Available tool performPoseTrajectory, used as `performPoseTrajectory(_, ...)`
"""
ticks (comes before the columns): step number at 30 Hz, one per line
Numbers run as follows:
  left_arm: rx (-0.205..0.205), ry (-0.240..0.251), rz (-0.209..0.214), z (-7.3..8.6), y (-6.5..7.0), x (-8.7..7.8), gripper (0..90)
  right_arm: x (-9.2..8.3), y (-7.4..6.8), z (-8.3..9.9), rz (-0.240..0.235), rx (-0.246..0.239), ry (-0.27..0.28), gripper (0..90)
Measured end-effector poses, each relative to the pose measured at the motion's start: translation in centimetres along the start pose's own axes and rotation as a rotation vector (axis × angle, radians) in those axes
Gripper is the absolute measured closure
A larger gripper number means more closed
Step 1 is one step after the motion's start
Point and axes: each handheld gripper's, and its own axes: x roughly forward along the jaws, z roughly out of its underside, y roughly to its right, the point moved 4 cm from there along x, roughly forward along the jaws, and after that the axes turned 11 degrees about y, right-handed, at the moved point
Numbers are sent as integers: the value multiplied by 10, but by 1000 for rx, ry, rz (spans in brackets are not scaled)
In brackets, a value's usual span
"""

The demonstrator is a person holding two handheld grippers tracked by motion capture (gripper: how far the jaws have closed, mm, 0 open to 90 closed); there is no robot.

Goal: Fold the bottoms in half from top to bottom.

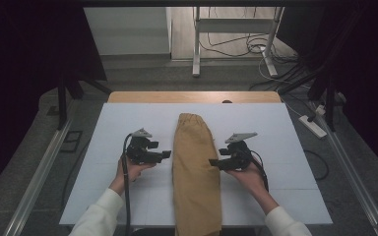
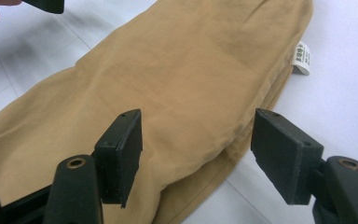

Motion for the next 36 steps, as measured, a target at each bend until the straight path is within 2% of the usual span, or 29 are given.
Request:
performPoseTrajectory(6, -1, 0, -9, -2, -4, 4, 249, 0, 5, -1, 18, 3, 4, 341)
performPoseTrajectory(13, 9, -14, -6, -8, -6, 14, 248, 5, 18, -11, 26, 16, 22, 341)
performPoseTrajectory(20, -12, -15, -27, -15, -14, 21, 251, 12, 26, -19, 35, 21, 17, 340)
performPoseTrajectory(31, -12, -27, -41, -39, -24, 40, 246, 32, 46, -39, 69, 34, 4, 340)
performPoseTrajectory(36, 4, -34, -39, -43, -27, 53, 244, 46, 55, -45, 61, 55, 5, 342)
